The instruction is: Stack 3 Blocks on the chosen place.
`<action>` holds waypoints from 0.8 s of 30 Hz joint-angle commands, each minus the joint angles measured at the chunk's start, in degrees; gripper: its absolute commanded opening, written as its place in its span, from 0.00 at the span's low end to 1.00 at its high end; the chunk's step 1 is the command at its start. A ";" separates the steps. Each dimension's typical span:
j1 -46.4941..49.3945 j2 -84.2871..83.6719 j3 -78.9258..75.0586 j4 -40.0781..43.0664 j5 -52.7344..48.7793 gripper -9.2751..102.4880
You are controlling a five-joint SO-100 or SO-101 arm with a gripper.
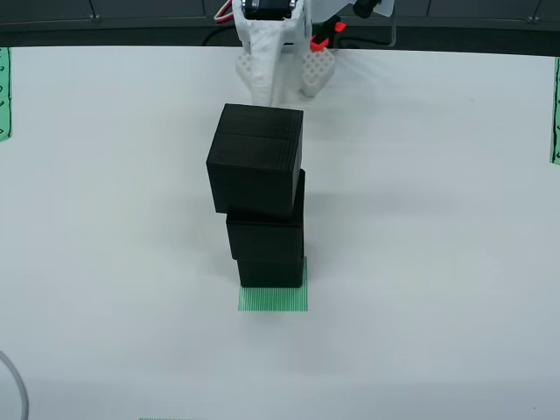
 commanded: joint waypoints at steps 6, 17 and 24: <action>-0.79 0.70 5.71 -0.53 4.83 0.08; -0.88 0.70 11.25 -4.39 3.96 0.08; -0.88 0.62 11.16 -4.13 2.72 0.08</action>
